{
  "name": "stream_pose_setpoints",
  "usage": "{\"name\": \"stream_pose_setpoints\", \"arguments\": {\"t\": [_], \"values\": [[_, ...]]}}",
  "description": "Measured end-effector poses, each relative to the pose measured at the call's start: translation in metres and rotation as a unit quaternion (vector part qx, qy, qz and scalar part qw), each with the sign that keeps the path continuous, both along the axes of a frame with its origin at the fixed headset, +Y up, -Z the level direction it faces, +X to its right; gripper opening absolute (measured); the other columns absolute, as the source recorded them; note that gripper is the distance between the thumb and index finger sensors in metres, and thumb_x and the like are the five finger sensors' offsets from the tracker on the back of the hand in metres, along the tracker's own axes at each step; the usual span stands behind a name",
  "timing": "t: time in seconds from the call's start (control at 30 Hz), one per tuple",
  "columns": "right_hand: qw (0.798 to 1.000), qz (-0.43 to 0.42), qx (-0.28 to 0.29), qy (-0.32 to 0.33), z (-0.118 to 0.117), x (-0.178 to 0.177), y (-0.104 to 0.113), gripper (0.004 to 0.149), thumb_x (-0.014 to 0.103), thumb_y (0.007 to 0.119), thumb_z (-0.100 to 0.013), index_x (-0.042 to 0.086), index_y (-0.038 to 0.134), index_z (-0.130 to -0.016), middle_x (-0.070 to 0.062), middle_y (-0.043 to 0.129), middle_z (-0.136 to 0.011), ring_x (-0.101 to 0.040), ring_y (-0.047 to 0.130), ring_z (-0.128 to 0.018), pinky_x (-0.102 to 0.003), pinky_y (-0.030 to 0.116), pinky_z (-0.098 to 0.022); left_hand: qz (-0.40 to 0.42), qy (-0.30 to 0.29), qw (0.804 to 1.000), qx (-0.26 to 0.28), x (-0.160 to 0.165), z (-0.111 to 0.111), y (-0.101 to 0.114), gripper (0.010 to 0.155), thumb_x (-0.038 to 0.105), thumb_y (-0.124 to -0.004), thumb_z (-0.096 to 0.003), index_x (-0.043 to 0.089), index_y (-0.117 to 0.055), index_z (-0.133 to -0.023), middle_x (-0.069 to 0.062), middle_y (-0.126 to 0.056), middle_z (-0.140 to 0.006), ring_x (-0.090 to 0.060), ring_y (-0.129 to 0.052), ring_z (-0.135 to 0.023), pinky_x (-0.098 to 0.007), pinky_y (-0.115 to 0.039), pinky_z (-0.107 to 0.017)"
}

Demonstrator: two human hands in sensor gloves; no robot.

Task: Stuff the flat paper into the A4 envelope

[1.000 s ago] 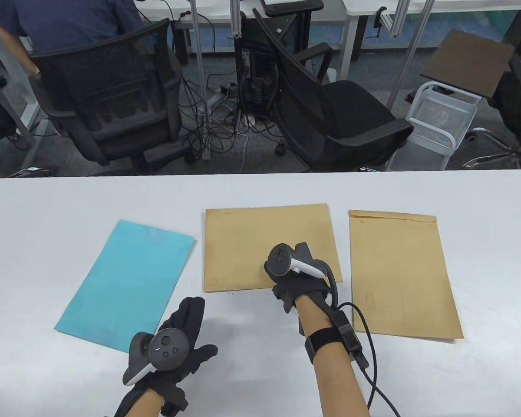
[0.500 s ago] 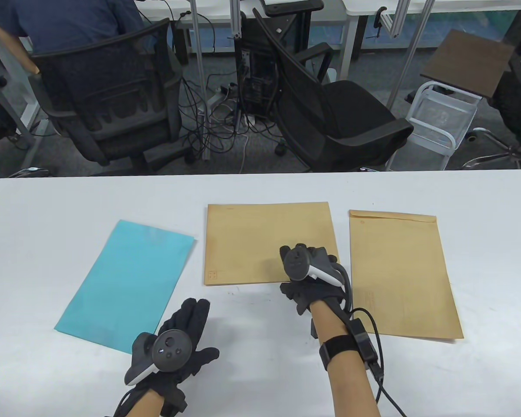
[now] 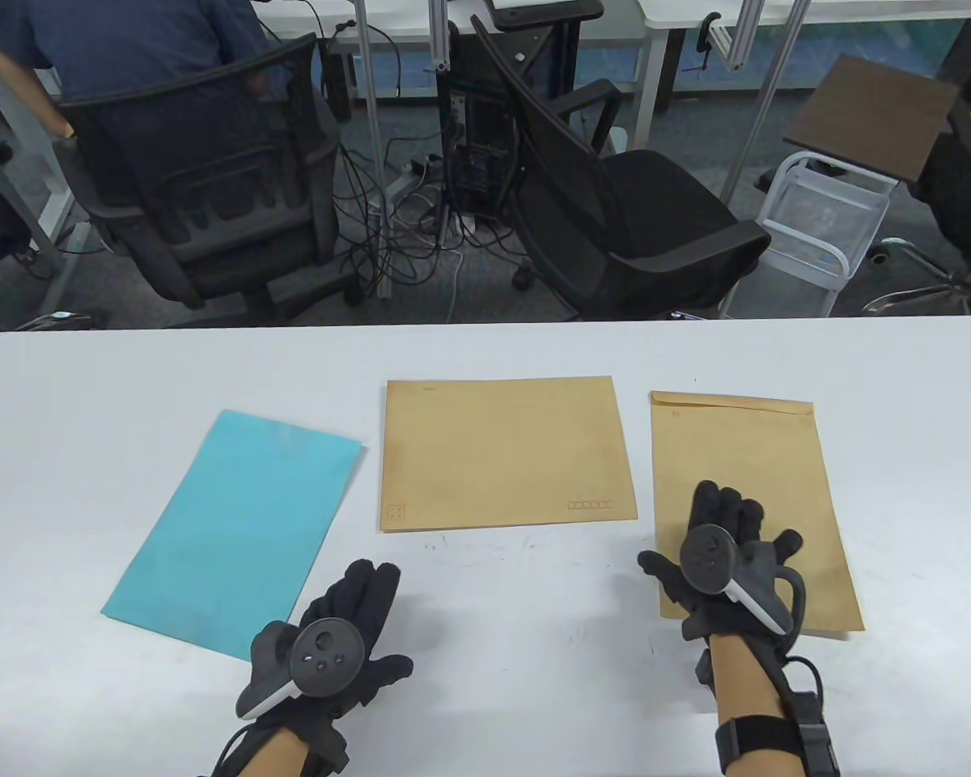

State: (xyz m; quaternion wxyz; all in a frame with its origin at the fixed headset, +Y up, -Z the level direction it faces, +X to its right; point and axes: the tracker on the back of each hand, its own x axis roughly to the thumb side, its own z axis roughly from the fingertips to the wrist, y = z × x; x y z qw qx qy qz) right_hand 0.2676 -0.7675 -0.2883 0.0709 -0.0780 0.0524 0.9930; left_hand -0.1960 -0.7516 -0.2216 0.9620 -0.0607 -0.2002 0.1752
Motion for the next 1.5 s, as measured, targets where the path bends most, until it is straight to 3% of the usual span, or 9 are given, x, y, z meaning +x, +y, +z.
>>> {"name": "stream_pose_setpoints", "arguments": {"t": [0.17, 0.33, 0.47, 0.73, 0.83, 0.93, 1.1, 1.33, 1.5], "values": [[0.994, 0.016, -0.017, -0.111, 0.028, 0.063, 0.0, 0.112, 0.07, 0.066, -0.049, 0.012, -0.013, -0.104, -0.036, 0.014, -0.116, -0.064, 0.017, -0.105, -0.079, -0.004, -0.051, -0.008, -0.011, 1.0, -0.008, 0.005, 0.001, -0.003, 0.098, 0.054, -0.084, -0.039, 0.025, -0.027, -0.114, -0.024, -0.03, -0.118, -0.052, -0.055, -0.105, -0.069, -0.051, -0.071], [0.98, -0.05, -0.048, -0.186, 0.045, 0.103, -0.007, 0.114, 0.067, 0.073, -0.046, 0.013, -0.007, -0.108, -0.035, 0.026, -0.118, -0.066, 0.037, -0.104, -0.081, 0.001, -0.054, -0.006, -0.007, 1.0, -0.006, 0.004, 0.0, -0.003, 0.097, 0.054, -0.084, -0.039, 0.026, -0.028, -0.114, -0.024, -0.031, -0.118, -0.052, -0.055, -0.105, -0.069, -0.051, -0.071], [0.974, -0.1, -0.04, -0.199, 0.042, 0.106, -0.014, 0.117, 0.062, 0.079, -0.045, 0.011, -0.005, -0.108, -0.038, 0.034, -0.115, -0.067, 0.032, -0.103, -0.081, 0.0, -0.054, -0.007, 0.0, 1.0, -0.012, 0.002, -0.001, -0.005, 0.097, 0.053, -0.084, -0.0389, 0.026, -0.029, -0.114, -0.024, -0.031, -0.118, -0.052, -0.056, -0.105, -0.069, -0.052, -0.071], [0.978, -0.06, -0.041, -0.194, 0.027, 0.097, -0.009, 0.118, 0.045, 0.089, -0.041, 0.005, 0.001, -0.109, -0.038, 0.05, -0.101, -0.069, 0.042, -0.095, -0.085, 0.003, -0.052, -0.015, 0.01, 1.0, -0.003, 0.0, -0.002, -0.007, 0.097, 0.052, -0.084, -0.039, 0.026, -0.027, -0.114, -0.024, -0.029, -0.118, -0.051, -0.058, -0.105, -0.068, -0.052, -0.071], [0.978, -0.011, 0.001, -0.208, 0.026, 0.093, -0.002, 0.111, 0.031, 0.09, -0.042, -0.004, 0.009, -0.109, -0.028, 0.066, -0.087, -0.059, 0.064, -0.088, -0.085, 0.013, -0.055, -0.016, 0.011, 1.0, -0.001, 0.0, -0.002, -0.007, 0.097, 0.052, -0.084, -0.0392, 0.026, -0.027, -0.114, -0.024, -0.029, -0.118, -0.05, -0.057, -0.105, -0.068, -0.052, -0.071], [0.974, -0.002, 0.068, -0.217, 0.029, 0.092, 0.008, 0.086, 0.022, 0.082, -0.048, -0.011, 0.032, -0.109, -0.02, 0.079, -0.071, -0.048, 0.083, -0.072, -0.082, 0.035, -0.059, -0.011, 0.011, 1.0, 0.0, 0.0, -0.002, -0.007, 0.098, 0.052, -0.084, -0.0392, 0.024, -0.027, -0.114, -0.024, -0.029, -0.117, -0.051, -0.057, -0.105, -0.068, -0.053, -0.071], [0.96, -0.059, 0.155, -0.226, 0.033, 0.092, 0.038, 0.048, 0.019, 0.074, -0.052, -0.001, 0.067, -0.095, -0.017, 0.082, -0.066, -0.041, 0.09, -0.058, -0.07, 0.056, -0.057, -0.001, 0.018, 1.0, 0.005, -0.004, -0.003, -0.006, 0.096, 0.052, -0.084, -0.0396, 0.022, -0.031, -0.114, -0.024, -0.032, -0.117, -0.05, -0.059, -0.104, -0.068, -0.054, -0.07], [0.914, -0.205, 0.304, -0.173, 0.041, 0.078, 0.085, 0.044, 0.018, 0.069, -0.054, 0.004, 0.069, -0.096, -0.019, 0.085, -0.072, -0.028, 0.101, -0.041, -0.056, 0.073, -0.049, 0.008, 0.02, 1.0, 0.016, -0.006, -0.002, -0.002, 0.095, 0.052, -0.083, -0.0398, 0.022, -0.031, -0.114, -0.024, -0.032, -0.117, -0.05, -0.059, -0.104, -0.067, -0.054, -0.07], [0.869, -0.333, 0.348, -0.116, 0.042, 0.063, 0.099, 0.042, 0.016, 0.071, -0.053, 0.005, 0.072, -0.094, -0.023, 0.086, -0.072, -0.028, 0.101, -0.038, -0.056, 0.074, -0.049, 0.016, 0.023, 0.999, 0.041, -0.009, 0.0, 0.006, 0.097, 0.052, -0.083, -0.0401, 0.022, -0.028, -0.114, -0.024, -0.028, -0.117, -0.05, -0.056, -0.105, -0.067, -0.053, -0.071]]}}
